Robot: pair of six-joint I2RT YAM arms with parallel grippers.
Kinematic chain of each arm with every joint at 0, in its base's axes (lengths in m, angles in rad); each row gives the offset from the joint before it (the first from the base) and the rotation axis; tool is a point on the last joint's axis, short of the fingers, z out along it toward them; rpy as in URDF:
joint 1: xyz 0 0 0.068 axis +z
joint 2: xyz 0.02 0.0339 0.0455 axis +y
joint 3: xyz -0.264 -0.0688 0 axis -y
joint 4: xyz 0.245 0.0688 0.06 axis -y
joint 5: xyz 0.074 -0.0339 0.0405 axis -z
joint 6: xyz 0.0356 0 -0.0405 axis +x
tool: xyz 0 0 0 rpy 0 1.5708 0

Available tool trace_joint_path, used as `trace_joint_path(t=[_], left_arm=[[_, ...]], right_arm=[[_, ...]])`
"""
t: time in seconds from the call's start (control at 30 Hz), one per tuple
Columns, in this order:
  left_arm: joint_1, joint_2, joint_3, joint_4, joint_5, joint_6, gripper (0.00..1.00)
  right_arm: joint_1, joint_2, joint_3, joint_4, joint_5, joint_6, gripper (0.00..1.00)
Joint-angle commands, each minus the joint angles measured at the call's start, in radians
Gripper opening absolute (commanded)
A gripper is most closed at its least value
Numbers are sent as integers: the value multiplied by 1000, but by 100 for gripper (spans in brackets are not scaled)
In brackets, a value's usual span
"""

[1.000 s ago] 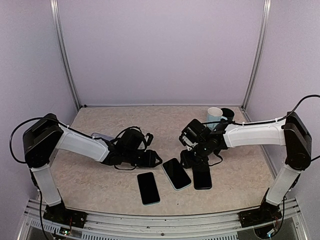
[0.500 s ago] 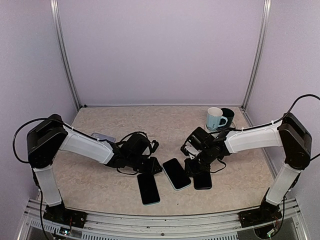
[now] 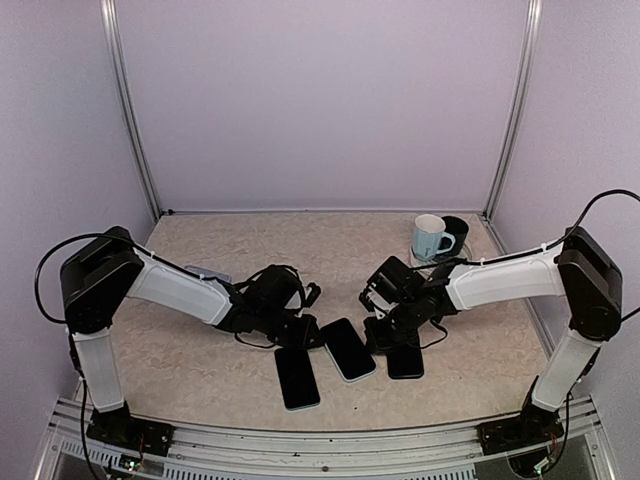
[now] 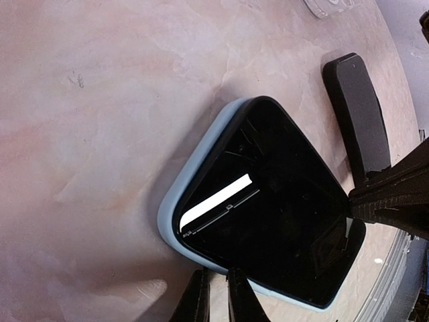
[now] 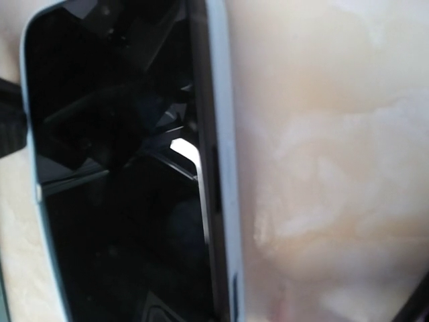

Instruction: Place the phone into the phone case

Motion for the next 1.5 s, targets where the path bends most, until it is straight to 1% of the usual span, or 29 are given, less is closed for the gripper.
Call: trace_joint_path(t=[0.0,0.17,0.27,0.37,0.47,0.53,0.63,0.73,0.87,1.0,1.17,1.27,1.33,1.37,1.47], left_arm=[[0,49,18,20,8,19,14],[16,68,29,16,11,25,17],[22,60,31,0,-4,31,21],[23,46,38,-25,-21,44,23],[23,39,31,-31,-22,45,24],[23,42,29,-34,-23,46,24],[24,45,33,-35,-26,45,23],[25,41,35,-35,-35,40,23],[26,27,32,-42,-48,40,23],[29,12,32,-52,-63,43,23],[30,15,37,-54,-65,40,24],[30,21,37,-54,-62,39,24],[30,25,37,-54,-58,39,24],[30,26,36,-55,-57,38,24],[30,31,41,-66,-59,43,24]], right_arm=[[102,149,-19,-10,-82,31,0],[121,224,-27,-127,-29,7,0],[119,274,-40,-148,15,-19,0],[118,304,-36,-165,37,-32,0],[116,289,-31,-170,33,-43,0],[110,248,6,-201,44,-58,0],[100,172,146,-281,69,-98,1],[72,98,253,-311,80,-125,10],[10,75,289,-276,90,-149,19],[-45,132,359,-235,109,-201,28],[-61,243,436,-202,120,-255,31],[-61,274,444,-169,77,-272,31],[-61,287,436,-169,67,-271,28],[-61,290,424,-166,70,-267,25],[-48,303,373,-149,67,-256,11]])
